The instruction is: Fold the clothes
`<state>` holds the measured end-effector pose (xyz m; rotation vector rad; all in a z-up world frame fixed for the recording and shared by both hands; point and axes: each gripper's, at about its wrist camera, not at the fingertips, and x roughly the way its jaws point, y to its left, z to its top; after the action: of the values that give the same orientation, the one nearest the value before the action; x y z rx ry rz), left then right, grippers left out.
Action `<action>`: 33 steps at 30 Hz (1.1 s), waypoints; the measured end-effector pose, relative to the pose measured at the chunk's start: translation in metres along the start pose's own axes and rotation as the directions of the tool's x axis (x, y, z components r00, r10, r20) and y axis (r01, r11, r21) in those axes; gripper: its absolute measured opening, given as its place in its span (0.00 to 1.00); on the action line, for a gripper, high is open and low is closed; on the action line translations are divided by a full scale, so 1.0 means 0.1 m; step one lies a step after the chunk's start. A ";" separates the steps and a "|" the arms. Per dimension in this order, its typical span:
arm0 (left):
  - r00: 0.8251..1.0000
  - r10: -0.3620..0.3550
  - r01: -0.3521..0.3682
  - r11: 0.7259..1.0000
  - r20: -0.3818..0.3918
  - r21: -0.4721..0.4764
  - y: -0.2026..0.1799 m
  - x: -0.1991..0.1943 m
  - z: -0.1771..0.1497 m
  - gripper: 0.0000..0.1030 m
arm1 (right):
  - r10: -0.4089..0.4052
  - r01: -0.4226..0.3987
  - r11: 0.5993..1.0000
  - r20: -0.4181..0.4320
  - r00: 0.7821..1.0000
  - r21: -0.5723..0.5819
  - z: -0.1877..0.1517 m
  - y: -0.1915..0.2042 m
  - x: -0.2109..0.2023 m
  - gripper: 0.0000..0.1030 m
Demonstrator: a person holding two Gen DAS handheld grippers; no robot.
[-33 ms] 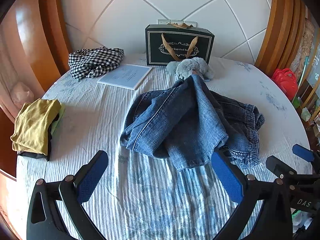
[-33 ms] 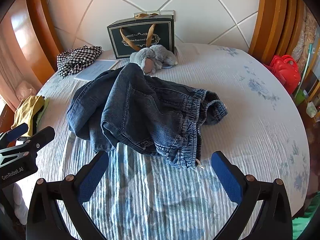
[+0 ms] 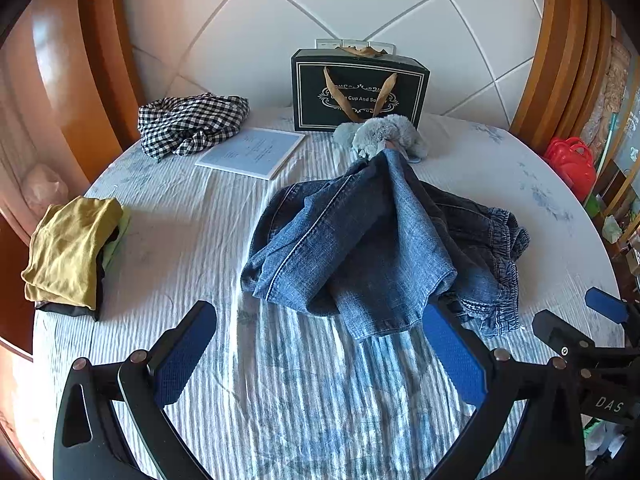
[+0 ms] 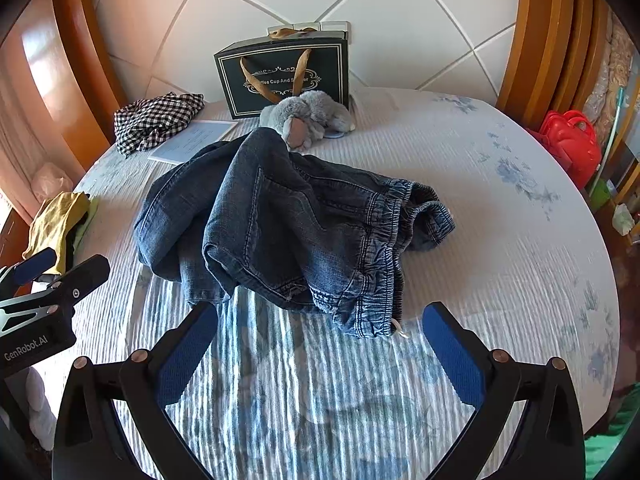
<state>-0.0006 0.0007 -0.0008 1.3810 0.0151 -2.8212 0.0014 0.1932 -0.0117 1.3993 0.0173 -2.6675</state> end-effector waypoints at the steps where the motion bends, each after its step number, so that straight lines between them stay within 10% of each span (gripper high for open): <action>1: 1.000 0.006 -0.006 1.000 0.000 0.003 0.00 0.01 0.00 1.00 | -0.006 0.006 1.000 0.001 1.000 -0.001 0.00 0.01 0.00 1.00; 33: 0.999 0.019 -0.019 1.000 -0.049 -0.001 0.07 0.04 -0.05 1.00 | 0.002 -0.002 1.000 0.001 1.000 0.004 0.00 0.00 0.01 1.00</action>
<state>0.0013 -0.0058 -0.0071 1.4414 0.0048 -2.7715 0.0010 0.1932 -0.0124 1.3979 0.0108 -2.6687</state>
